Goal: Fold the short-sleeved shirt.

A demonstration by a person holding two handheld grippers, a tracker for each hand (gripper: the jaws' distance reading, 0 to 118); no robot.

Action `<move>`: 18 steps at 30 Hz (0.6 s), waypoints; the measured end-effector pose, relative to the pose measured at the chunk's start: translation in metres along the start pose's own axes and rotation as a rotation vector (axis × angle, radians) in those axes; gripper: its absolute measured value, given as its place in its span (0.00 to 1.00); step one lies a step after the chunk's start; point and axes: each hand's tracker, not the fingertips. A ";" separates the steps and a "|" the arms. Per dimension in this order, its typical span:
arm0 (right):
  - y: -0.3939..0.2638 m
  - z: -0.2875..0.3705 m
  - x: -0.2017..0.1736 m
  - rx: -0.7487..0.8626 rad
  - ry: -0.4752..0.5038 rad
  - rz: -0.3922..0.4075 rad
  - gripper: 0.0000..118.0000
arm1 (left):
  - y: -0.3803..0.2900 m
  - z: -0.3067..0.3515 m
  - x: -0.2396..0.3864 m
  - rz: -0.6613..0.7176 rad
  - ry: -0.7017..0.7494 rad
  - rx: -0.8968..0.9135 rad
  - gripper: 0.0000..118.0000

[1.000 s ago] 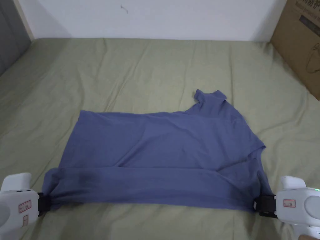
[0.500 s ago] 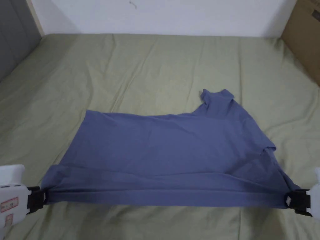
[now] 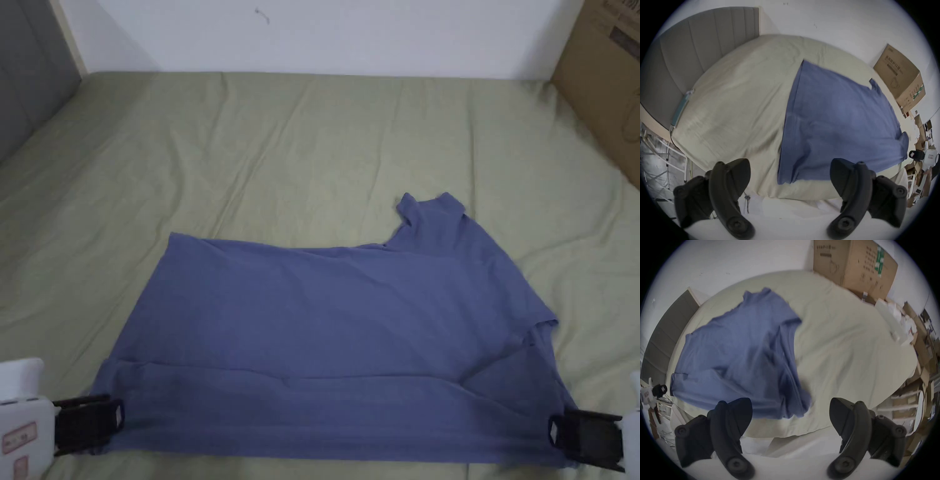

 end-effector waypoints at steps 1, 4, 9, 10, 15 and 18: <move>0.007 0.008 0.000 0.016 0.007 0.005 0.85 | 0.007 0.009 0.002 0.002 -0.006 0.030 0.87; 0.024 0.026 -0.005 0.085 0.055 -0.016 0.80 | 0.023 0.024 0.009 0.023 -0.033 0.093 0.60; 0.026 0.017 -0.026 0.109 0.040 -0.039 0.00 | 0.028 0.013 0.031 0.023 -0.055 0.097 0.00; 0.022 0.010 -0.029 0.094 0.037 -0.055 0.00 | 0.026 0.007 0.035 0.016 -0.062 0.068 0.00; 0.015 -0.014 -0.044 0.022 0.109 -0.096 0.00 | 0.021 -0.020 0.048 -0.007 -0.075 -0.007 0.00; 0.038 -0.021 -0.042 0.034 0.110 -0.079 0.00 | 0.033 -0.025 0.055 -0.016 -0.053 -0.010 0.00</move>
